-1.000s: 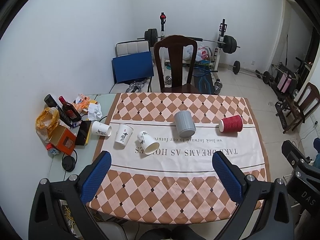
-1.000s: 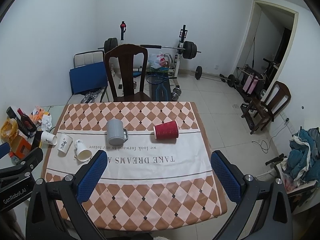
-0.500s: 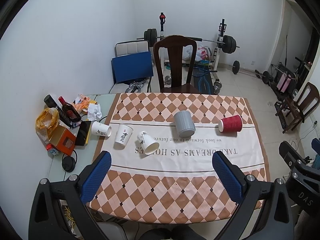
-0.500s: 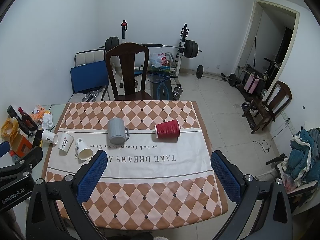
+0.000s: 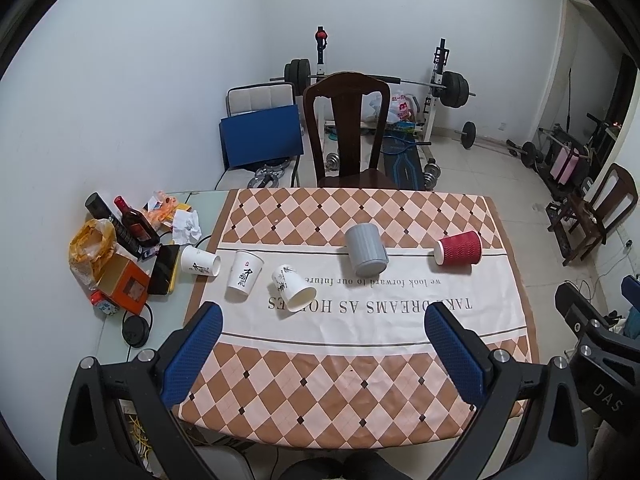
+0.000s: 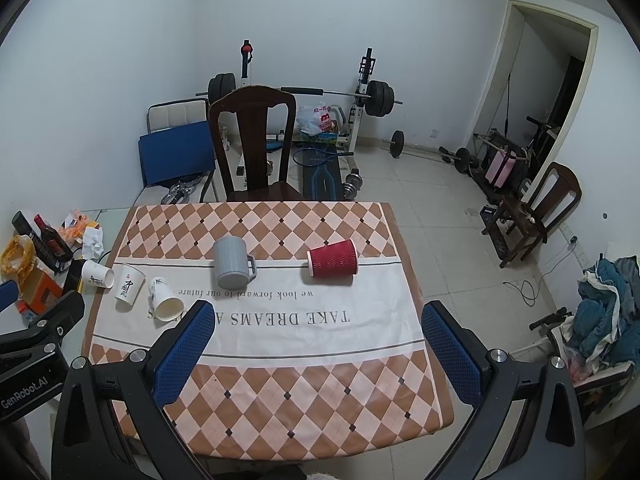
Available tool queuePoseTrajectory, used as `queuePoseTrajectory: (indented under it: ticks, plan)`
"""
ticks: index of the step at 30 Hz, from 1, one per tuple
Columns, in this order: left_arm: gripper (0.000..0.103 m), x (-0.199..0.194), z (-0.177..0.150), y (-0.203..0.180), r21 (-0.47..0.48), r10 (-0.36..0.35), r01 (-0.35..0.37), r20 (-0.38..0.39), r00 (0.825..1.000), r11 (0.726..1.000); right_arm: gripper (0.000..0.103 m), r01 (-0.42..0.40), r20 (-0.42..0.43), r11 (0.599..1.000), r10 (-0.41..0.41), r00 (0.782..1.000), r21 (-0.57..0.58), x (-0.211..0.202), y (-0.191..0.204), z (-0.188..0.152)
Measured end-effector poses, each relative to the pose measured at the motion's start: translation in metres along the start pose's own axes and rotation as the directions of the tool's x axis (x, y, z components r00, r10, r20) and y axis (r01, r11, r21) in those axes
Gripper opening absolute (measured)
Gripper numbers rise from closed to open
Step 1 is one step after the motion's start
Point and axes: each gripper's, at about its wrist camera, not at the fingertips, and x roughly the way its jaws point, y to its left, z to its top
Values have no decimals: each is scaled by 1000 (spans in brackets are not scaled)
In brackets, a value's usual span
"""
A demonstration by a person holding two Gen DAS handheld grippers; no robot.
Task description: Flip cup upside down
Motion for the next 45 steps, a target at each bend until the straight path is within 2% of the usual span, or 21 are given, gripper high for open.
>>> queuePoseTrajectory:
  ticks: [15,19,22,26,31,38,41,45]
  plan:
    - [103,5,0,-6,3,-17,17,-7,1000,1000,103,0,-3,1000,0,1000,8,1,-3,-1]
    - [103,27,-2,-6,13,-37,37,-18,999,999,103,16,-27,999,-15,1000,32,13,-7,-5]
    - [103,51,3,-5,33,-46,47,-34,998,998,103,57,-67,997,-54,996,51,34,-13,-11]
    - [103,92,5,-17,86,-44,51,-80,996,995,103,115,-165,991,-102,981,73,80,-21,-24]
    - [103,149,3,-45,166,-23,51,-167,986,985,103,181,-317,982,-153,936,61,155,-43,-48]
    - [103,232,2,-108,295,49,36,-275,960,955,103,175,-497,984,-132,858,41,270,-72,-74]
    - [103,268,8,-140,360,82,37,-308,948,932,102,157,-563,987,-108,819,40,322,-89,-84]
    - [103,305,21,-185,456,91,65,-311,946,888,91,152,-622,987,-94,777,41,375,-110,-92]
